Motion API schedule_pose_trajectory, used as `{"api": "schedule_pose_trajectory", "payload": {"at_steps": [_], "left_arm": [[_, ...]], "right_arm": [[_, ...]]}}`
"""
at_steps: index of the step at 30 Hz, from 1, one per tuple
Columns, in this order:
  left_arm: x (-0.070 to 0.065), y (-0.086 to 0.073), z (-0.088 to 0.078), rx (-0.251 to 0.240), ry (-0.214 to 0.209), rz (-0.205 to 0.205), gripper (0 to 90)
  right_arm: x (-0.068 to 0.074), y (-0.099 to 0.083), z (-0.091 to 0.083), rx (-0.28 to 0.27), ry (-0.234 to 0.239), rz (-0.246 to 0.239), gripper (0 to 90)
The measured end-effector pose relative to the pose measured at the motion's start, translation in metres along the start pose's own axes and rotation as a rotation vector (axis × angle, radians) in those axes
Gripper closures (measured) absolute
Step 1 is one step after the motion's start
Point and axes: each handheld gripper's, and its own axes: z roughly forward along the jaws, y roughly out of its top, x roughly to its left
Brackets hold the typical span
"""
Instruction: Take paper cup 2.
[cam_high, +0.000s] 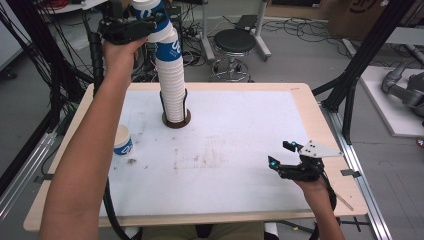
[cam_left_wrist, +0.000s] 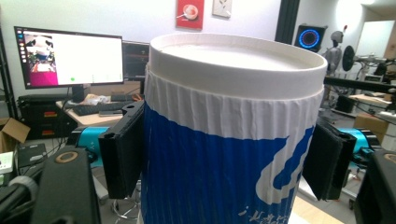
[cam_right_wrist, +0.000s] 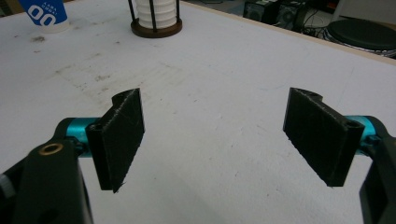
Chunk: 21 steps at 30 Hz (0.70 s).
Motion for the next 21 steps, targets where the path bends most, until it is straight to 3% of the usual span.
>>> {"api": "schedule_pose_trajectory", "payload": {"at_steps": [12, 21], "left_arm": [[-0.007, -0.003, -0.039, 0.004, -0.106, 0.01, 25.8], [-0.026, -0.024, -0.061, 0.03, -0.229, 0.004, 25.8]], "right_arm": [[0.003, 0.001, 0.002, 0.002, -0.001, -0.006, 21.0], [0.005, 0.003, 0.005, 0.003, 0.008, -0.013, 21.0]]}}
